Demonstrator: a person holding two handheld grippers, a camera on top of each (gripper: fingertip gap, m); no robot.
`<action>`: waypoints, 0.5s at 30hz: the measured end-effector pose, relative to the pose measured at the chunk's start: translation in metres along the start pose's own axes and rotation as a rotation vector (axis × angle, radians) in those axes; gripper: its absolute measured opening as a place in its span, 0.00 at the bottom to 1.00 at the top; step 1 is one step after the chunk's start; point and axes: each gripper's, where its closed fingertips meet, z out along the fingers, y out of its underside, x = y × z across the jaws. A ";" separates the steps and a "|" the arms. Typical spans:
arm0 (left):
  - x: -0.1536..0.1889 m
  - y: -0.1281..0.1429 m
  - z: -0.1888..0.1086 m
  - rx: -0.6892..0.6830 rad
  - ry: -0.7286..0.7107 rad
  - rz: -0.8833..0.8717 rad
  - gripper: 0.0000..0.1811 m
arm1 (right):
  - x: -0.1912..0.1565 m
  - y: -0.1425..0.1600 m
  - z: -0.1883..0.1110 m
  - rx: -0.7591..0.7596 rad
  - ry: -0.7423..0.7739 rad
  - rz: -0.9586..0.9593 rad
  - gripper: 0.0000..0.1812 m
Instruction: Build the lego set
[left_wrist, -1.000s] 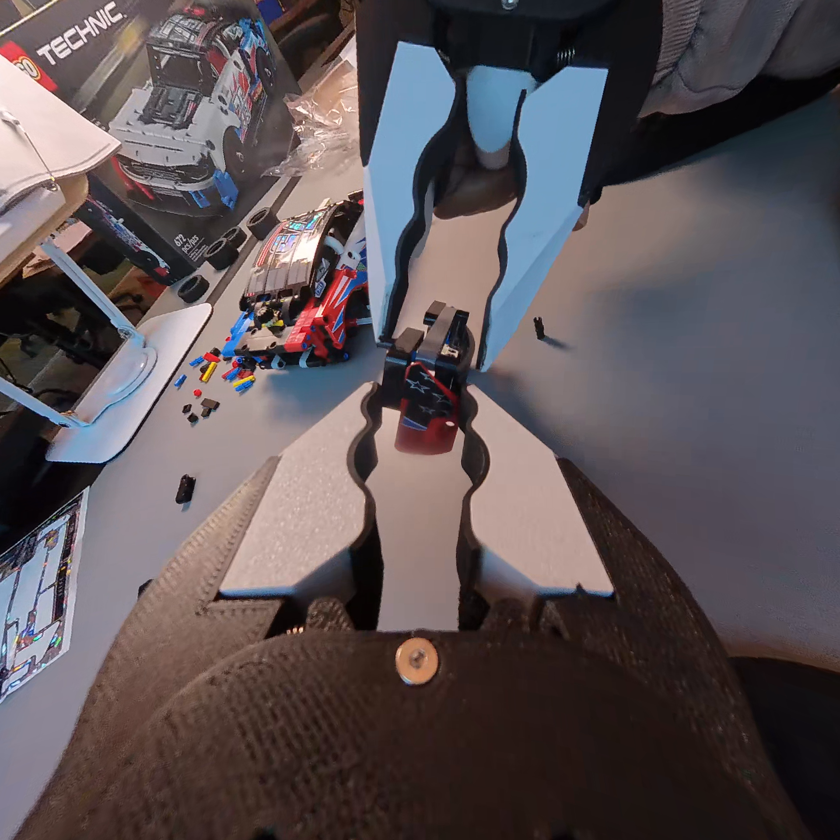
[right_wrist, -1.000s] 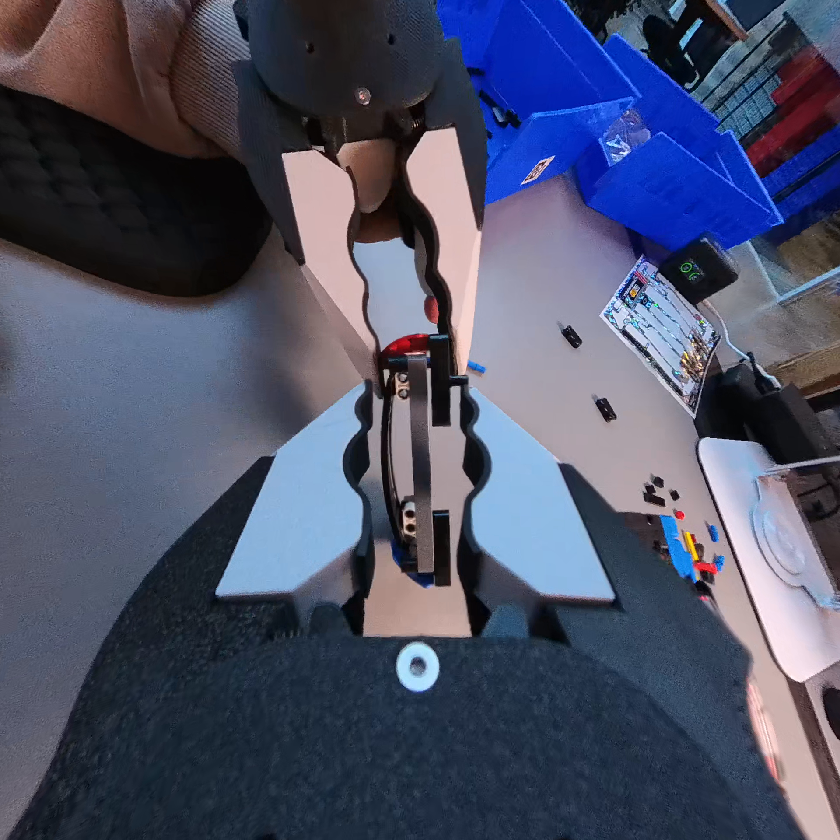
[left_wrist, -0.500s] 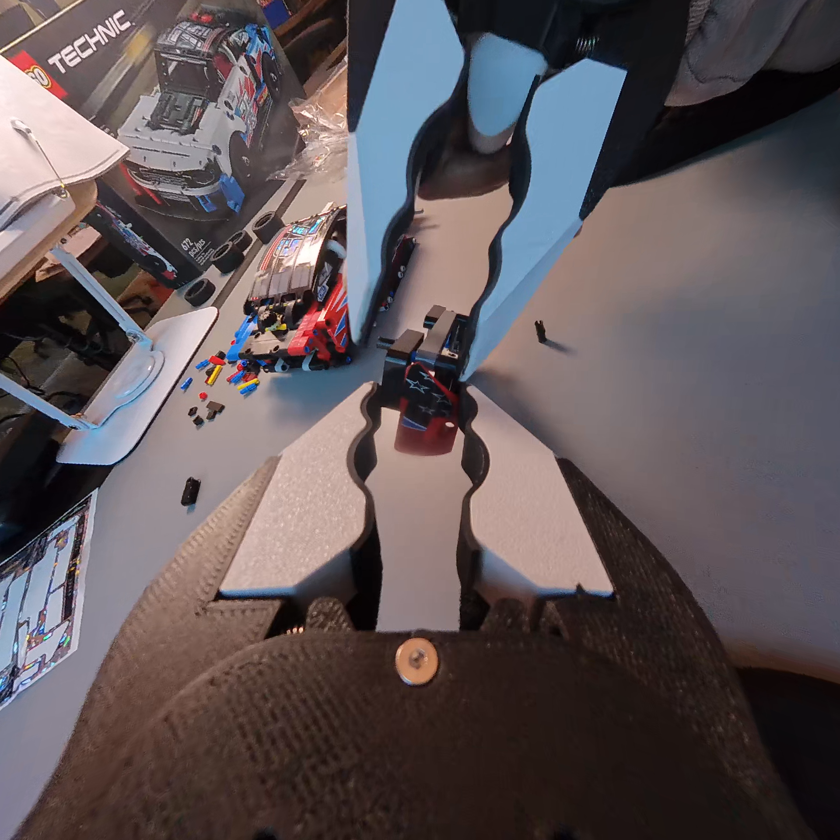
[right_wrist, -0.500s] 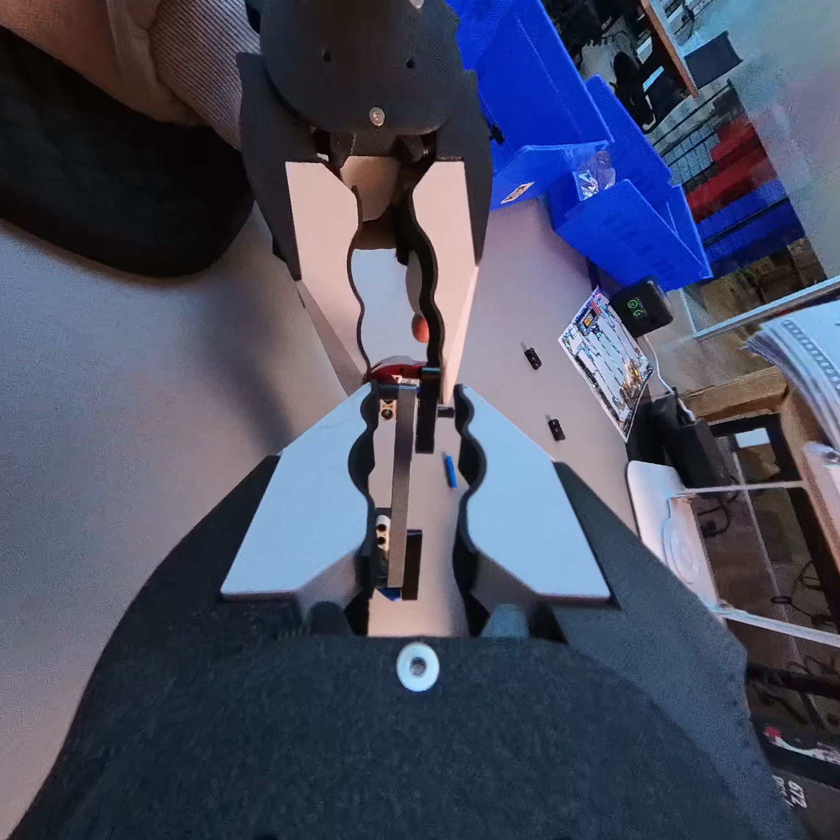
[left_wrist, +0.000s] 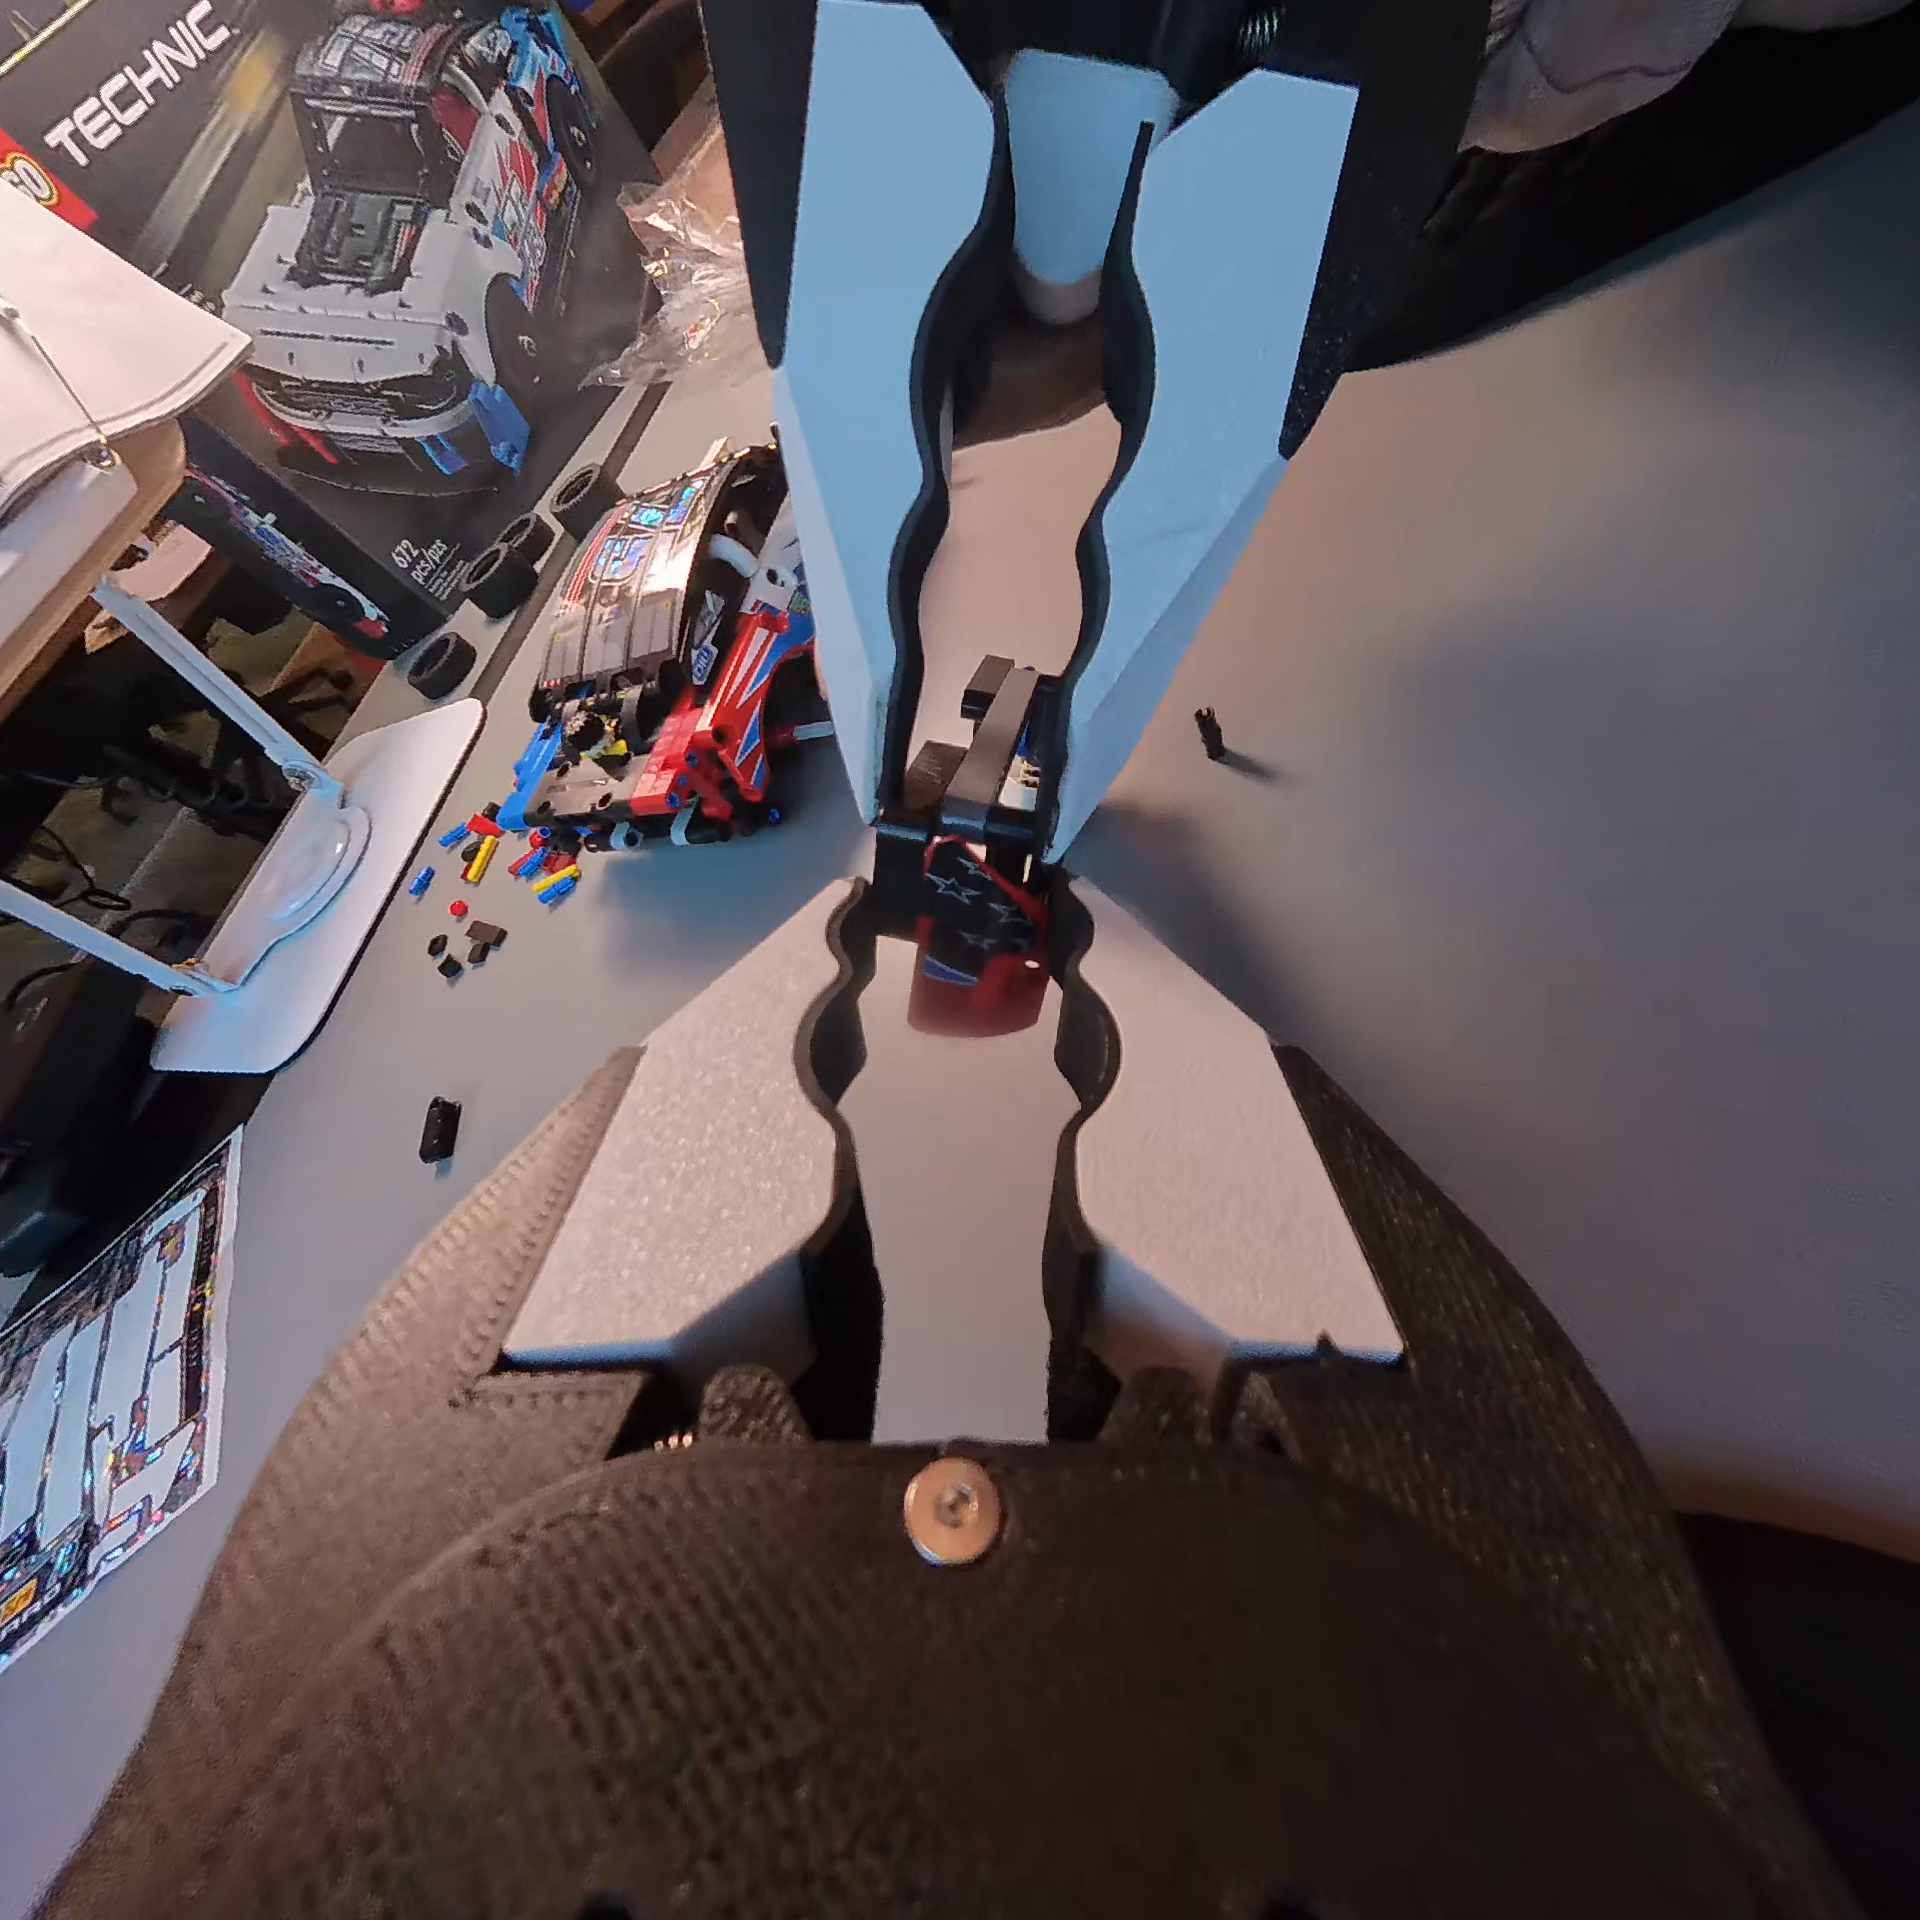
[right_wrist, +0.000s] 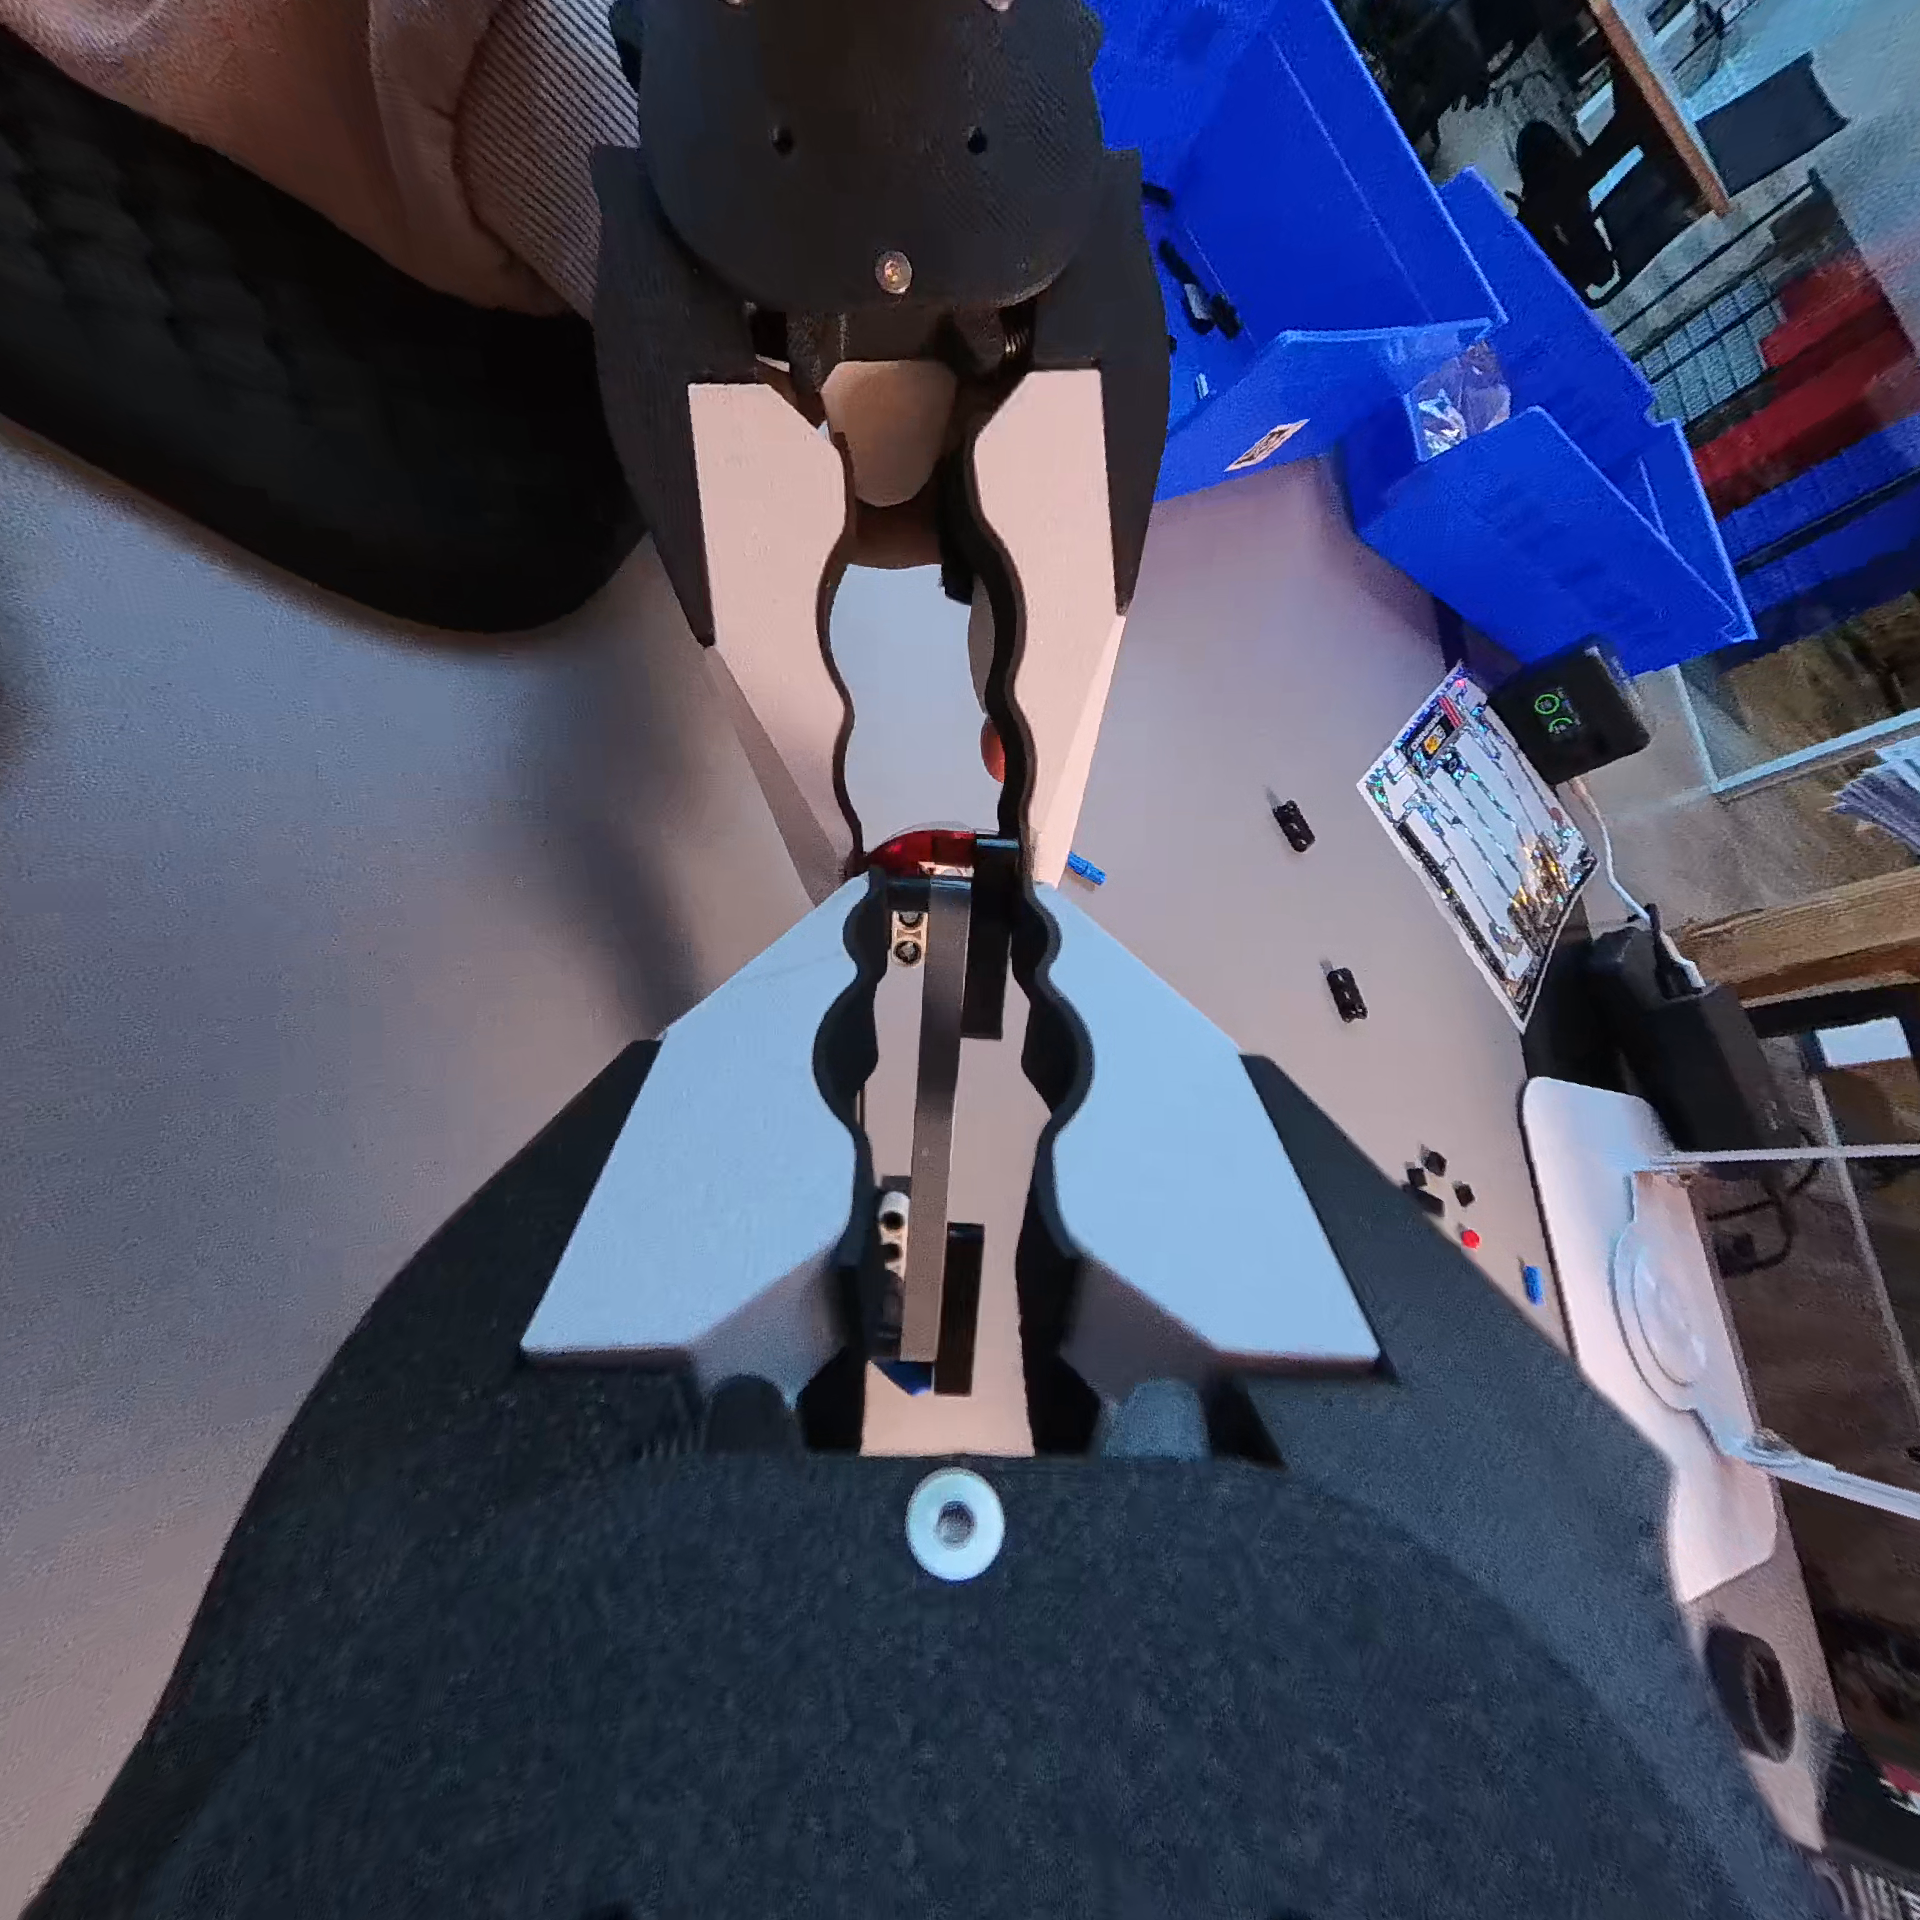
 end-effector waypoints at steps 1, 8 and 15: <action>-0.001 0.001 0.000 0.001 0.000 -0.004 0.18 | 0.001 0.000 0.001 0.000 0.012 0.013 0.12; -0.006 0.003 -0.008 0.094 0.026 -0.077 0.18 | 0.011 0.015 -0.026 0.040 0.063 0.104 0.24; 0.000 0.019 -0.004 0.057 0.077 -0.068 0.18 | -0.003 0.075 -0.025 -0.092 0.056 0.172 0.24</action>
